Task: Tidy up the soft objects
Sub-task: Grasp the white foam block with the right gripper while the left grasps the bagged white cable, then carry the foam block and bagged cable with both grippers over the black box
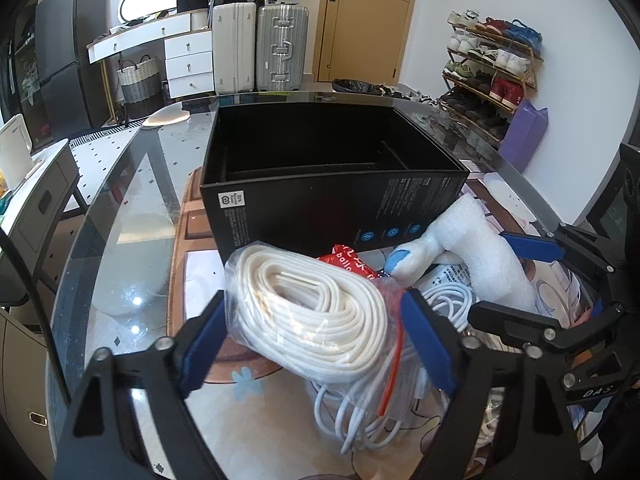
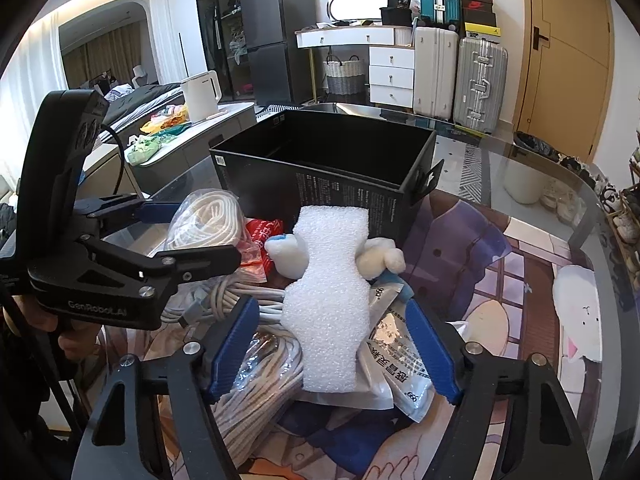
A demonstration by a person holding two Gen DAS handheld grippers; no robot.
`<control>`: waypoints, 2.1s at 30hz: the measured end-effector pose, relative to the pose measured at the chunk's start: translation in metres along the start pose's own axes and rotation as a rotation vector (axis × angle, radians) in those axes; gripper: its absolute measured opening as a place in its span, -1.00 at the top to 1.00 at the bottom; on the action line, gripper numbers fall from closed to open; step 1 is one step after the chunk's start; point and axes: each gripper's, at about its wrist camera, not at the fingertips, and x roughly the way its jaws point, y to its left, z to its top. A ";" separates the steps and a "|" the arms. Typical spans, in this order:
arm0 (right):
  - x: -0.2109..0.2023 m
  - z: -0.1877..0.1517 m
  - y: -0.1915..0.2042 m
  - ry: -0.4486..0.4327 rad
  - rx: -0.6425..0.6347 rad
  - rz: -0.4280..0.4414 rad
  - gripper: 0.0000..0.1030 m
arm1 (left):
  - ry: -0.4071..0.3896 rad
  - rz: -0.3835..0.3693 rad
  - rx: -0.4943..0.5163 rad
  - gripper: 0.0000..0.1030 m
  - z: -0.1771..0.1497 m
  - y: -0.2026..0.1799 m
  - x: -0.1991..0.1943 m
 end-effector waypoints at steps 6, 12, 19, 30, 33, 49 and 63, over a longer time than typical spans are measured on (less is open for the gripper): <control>0.001 0.000 0.000 0.000 -0.004 0.012 -0.36 | -0.005 -0.025 0.007 -0.29 -0.001 0.000 -0.002; 0.000 0.000 0.005 -0.004 -0.013 0.018 -0.18 | -0.012 -0.028 0.018 -0.16 -0.002 -0.002 -0.006; -0.001 -0.001 0.004 -0.011 -0.011 0.019 0.13 | -0.024 -0.021 0.025 -0.02 -0.002 -0.001 -0.009; -0.011 -0.003 0.004 -0.046 -0.021 0.018 0.21 | -0.051 -0.004 0.023 0.07 -0.006 -0.001 -0.020; -0.016 -0.004 0.006 -0.057 -0.025 0.016 0.21 | -0.060 0.001 0.024 0.08 -0.005 0.000 -0.024; -0.049 -0.001 0.006 -0.129 -0.021 -0.011 0.21 | -0.114 0.035 0.035 0.08 -0.006 -0.005 -0.047; -0.071 0.004 0.011 -0.178 -0.031 -0.016 0.21 | -0.147 0.055 0.035 0.09 -0.005 -0.004 -0.063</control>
